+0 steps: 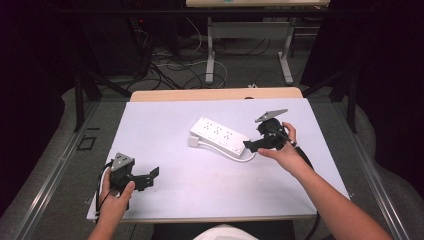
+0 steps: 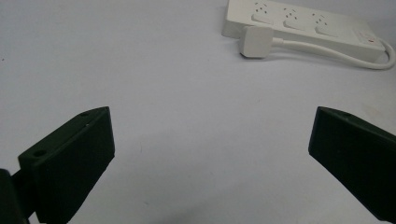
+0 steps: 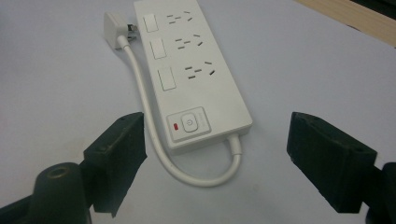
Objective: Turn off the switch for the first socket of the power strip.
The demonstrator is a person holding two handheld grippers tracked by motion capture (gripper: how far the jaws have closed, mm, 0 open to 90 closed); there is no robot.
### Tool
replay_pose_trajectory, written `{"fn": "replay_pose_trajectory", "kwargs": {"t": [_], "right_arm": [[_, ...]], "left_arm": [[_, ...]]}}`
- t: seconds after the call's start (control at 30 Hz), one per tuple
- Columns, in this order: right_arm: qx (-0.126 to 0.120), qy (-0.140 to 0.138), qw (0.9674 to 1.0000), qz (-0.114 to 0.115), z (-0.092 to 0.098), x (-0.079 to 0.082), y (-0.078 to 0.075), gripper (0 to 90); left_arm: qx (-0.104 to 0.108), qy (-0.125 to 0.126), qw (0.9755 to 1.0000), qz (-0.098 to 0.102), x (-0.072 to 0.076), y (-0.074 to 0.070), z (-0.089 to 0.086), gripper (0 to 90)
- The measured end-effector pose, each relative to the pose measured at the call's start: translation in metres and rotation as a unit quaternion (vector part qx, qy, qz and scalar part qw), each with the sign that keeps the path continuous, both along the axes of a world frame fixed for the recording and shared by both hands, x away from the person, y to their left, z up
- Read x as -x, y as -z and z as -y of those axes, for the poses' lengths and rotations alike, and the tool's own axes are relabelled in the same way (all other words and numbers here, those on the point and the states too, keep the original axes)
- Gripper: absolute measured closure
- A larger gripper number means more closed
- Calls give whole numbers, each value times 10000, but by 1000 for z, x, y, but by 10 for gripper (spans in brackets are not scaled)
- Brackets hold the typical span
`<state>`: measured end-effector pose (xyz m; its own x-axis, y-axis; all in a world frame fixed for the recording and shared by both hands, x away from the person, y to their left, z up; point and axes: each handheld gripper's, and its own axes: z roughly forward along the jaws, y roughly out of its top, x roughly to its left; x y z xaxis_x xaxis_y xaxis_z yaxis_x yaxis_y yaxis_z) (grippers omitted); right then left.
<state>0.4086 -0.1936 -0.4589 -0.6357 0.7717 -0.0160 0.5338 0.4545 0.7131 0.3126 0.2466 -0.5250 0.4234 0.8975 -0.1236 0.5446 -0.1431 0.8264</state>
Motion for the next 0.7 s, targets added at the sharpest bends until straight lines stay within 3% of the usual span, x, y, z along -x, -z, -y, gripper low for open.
{"fn": "replay_pose_trajectory", "kwargs": {"t": [0.7], "right_arm": [[279,-164,9994,-131,-19,-18,0,249]], "left_arm": [[-9,7,10000,-7,0,0,0,1]]}}
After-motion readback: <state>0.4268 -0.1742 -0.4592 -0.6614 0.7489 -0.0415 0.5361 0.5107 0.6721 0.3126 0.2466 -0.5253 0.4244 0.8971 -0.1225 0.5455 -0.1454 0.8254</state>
